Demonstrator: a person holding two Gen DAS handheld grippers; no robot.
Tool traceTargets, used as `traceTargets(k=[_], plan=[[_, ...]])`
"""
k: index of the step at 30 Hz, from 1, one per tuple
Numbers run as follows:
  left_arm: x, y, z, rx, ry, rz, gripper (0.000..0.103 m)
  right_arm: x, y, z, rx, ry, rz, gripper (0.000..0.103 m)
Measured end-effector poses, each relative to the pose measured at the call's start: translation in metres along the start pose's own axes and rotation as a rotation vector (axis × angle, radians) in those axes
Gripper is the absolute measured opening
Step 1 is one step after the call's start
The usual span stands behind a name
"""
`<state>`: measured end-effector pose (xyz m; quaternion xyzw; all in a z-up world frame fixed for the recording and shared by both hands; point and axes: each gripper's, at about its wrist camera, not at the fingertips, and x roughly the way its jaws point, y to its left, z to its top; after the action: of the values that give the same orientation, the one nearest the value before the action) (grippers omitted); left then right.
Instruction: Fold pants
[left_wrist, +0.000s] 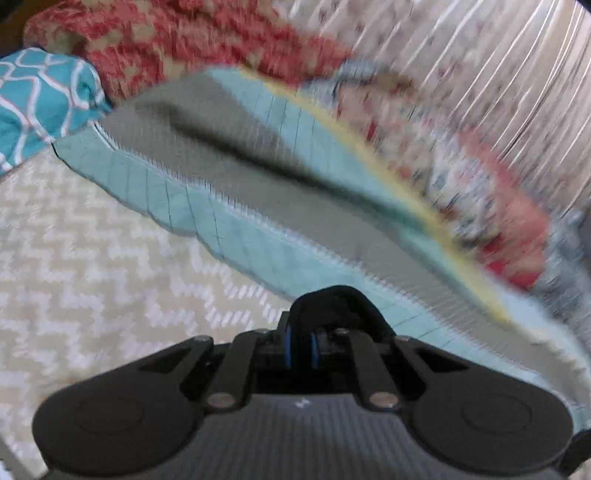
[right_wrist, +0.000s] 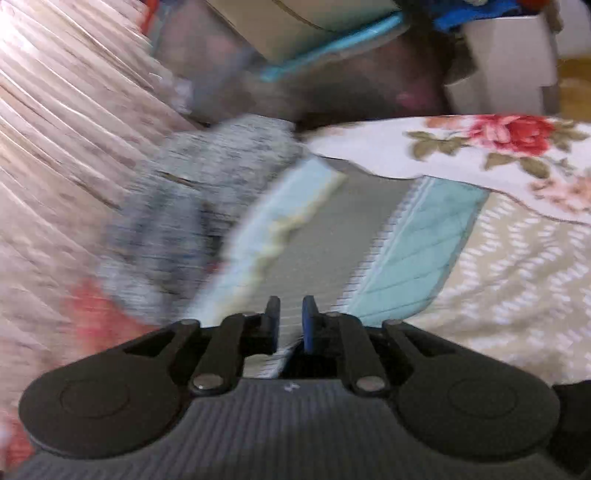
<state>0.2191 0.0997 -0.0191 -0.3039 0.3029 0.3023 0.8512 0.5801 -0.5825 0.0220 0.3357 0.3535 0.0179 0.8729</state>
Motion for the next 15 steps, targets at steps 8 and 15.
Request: traceTargets(k=[8,15], plan=[[0.006,-0.007,-0.016,0.078,-0.001,-0.016,0.009,0.024,0.024,-0.03,-0.275,0.148,0.036,0.026],[-0.017,0.002,-0.011,0.045,-0.029,-0.035,0.009,0.073,0.07,-0.063,-0.552,0.182,-0.058,0.062]])
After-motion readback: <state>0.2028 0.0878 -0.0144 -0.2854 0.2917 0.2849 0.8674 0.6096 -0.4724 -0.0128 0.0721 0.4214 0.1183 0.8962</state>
